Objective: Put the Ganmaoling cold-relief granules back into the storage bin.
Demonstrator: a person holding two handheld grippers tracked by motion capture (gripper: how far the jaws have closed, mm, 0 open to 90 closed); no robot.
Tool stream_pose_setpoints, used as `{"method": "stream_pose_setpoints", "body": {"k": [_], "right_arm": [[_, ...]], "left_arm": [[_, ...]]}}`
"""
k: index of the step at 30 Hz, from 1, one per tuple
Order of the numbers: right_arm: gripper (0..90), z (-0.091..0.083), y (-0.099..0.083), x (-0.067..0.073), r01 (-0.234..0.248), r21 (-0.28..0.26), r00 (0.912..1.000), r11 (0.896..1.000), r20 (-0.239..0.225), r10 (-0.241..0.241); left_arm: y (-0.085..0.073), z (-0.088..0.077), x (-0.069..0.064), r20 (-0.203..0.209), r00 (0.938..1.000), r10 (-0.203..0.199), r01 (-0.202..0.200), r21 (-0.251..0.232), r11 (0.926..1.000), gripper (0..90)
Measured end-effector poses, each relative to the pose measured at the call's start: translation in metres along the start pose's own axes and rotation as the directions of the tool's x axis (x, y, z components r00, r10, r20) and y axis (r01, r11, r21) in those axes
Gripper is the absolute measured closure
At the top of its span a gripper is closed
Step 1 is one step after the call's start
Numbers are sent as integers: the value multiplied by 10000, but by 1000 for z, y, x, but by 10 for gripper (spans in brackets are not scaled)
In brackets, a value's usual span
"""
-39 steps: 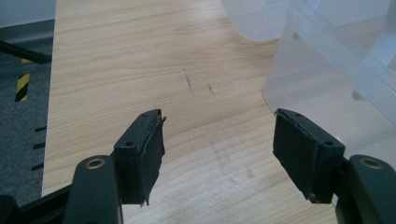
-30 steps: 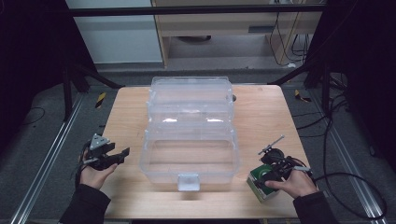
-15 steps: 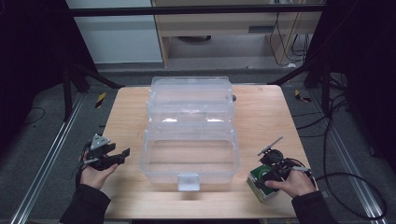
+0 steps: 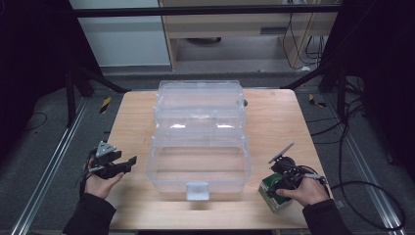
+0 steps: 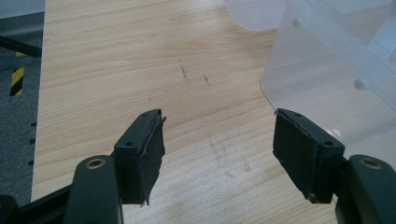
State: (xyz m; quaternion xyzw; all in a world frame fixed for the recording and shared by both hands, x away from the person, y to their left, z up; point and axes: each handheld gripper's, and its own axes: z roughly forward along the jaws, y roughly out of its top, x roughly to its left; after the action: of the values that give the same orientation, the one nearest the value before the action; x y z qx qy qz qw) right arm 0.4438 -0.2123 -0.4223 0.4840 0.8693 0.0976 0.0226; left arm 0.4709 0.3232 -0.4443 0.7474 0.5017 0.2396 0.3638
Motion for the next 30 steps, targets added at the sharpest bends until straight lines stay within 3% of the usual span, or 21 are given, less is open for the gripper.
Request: {"method": "stream_pose_setpoints", "body": {"k": [4,16,30], "right_arm": [[137,0,0,1,-130,84,9999,9999,10,130],[169,-2,2,1,136,319,9999,9994,4,-137],[175,-15,1,0,495,-57,9988,9988,40,-495]], "left_arm": [[0,0,0,-17,10000,5,-4,43,10000,329],[-1,1,0,1,10000,-26,26,117,9999,330],[-2,3,-1,14,10000,55,-55,235,9997,330]]}}
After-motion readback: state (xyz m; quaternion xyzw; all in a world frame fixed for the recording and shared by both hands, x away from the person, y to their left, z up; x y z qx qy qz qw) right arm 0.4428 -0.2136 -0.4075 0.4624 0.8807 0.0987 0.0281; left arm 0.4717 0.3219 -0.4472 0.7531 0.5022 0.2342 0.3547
